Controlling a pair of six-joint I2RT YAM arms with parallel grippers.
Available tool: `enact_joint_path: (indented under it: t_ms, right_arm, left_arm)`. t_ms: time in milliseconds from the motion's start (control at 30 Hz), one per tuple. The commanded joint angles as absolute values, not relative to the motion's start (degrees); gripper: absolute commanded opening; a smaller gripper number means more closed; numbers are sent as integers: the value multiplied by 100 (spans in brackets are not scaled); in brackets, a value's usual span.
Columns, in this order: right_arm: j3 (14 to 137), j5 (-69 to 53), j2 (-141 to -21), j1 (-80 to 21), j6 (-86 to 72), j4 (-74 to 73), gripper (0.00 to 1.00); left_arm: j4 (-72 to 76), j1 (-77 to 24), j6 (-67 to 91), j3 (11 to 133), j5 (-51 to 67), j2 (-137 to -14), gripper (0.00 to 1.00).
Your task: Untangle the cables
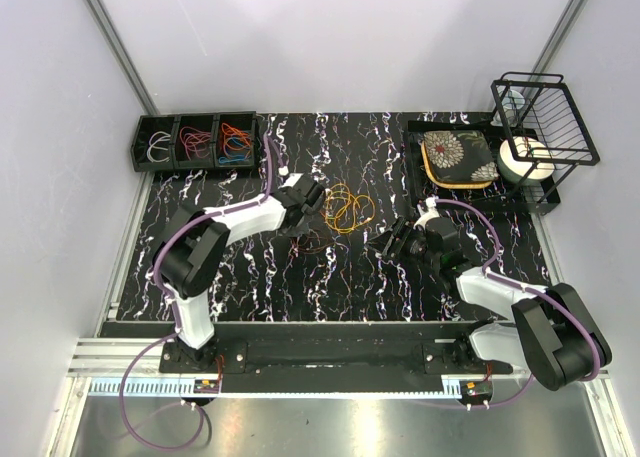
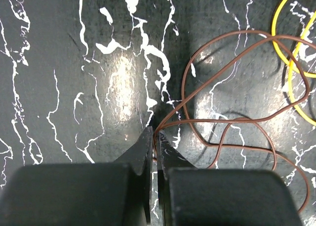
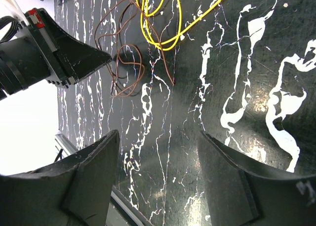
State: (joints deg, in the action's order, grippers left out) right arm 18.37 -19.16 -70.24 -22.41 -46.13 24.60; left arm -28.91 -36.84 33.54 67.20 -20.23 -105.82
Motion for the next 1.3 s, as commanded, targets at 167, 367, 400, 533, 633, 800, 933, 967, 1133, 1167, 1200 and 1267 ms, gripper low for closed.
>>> enact_joint_path:
  t_ms: [167, 367, 400, 533, 633, 800, 933, 967, 1133, 1167, 1200, 1267]
  right_arm:
    - [1898, -1995, -6908, -2215, -4562, 2672, 70]
    - [1881, -1995, -6891, -2197, -4562, 2689, 70]
    - [1881, -1995, -6882, -2215, -4562, 2689, 70]
    - [1872, -1995, -6882, -2206, -4561, 2689, 71]
    - [1872, -1995, -6873, -2206, -4570, 2689, 70]
    - [1854, -1995, -6838, -2206, -4570, 2689, 71]
    - [1837, -1995, -6829, -2215, -4562, 2707, 71]
    - [1837, -1995, -6829, -2215, -4562, 2716, 70]
    - [1811, -2021, -6812, -2206, -4553, 2768, 70]
    - [1802, -2030, -6794, -2206, -4553, 2769, 71]
    - [1802, -2039, -6803, -2206, -4553, 2777, 71]
    - [1802, -2048, -6794, -2206, -4544, 2777, 71]
  left_arm:
    - [-3752, -3577, 3191, 7399, -2513, -9010, 0]
    - [-4403, -3095, 2883, 8146, -2953, -8113, 0]
    - [-4482, -3007, 2796, 8226, -2971, -8043, 0]
    - [-4553, -2568, 2584, 8595, -3093, -7753, 0]
    - [-4579, -2295, 2505, 8736, -3146, -7699, 0]
    - [-4544, -1803, 2470, 8903, -3138, -7752, 0]
    - [-4404, -1215, 2426, 9043, -3059, -7979, 0]
    - [-4403, -1100, 2417, 9114, -3041, -8050, 0]
    - [-4316, -326, 2654, 9439, -2848, -8525, 0]
    - [-4263, -247, 2663, 9492, -2795, -8604, 0]
    - [-4237, -116, 2654, 9605, -2786, -8744, 0]
    - [-4210, -9, 2689, 9825, -2838, -8963, 0]
